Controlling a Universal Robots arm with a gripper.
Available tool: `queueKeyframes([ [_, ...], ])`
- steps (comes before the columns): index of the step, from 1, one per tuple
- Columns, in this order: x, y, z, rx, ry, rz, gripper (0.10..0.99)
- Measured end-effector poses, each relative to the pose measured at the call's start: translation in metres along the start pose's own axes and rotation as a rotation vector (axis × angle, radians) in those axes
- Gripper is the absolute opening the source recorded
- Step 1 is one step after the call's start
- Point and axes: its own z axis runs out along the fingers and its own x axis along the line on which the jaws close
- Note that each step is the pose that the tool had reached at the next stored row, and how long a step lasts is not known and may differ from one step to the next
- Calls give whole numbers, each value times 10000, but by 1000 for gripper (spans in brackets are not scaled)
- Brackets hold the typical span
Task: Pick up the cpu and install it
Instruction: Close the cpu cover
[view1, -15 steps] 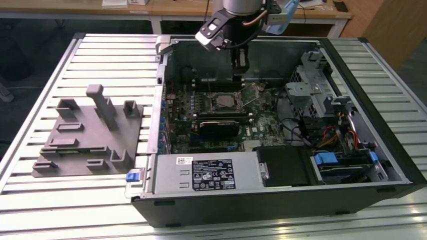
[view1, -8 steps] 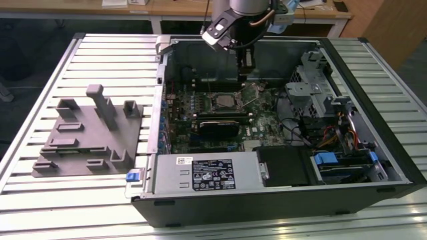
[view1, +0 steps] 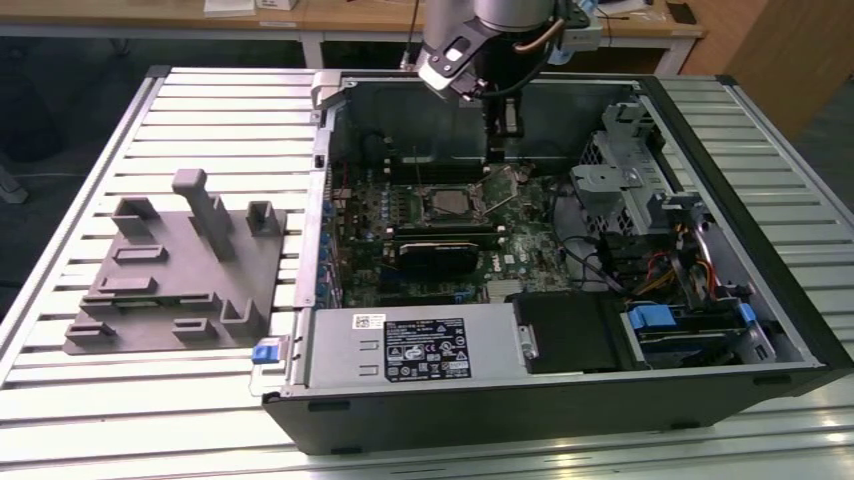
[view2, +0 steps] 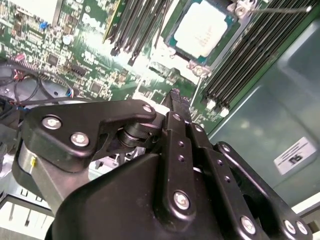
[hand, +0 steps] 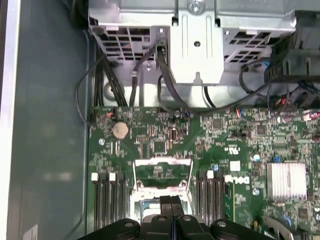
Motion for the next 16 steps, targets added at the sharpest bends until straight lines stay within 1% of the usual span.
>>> queueKeyframes([
  [7, 3, 145, 10, 0, 0, 1, 106],
  [16, 7, 368, 30, 1, 1, 0, 106],
])
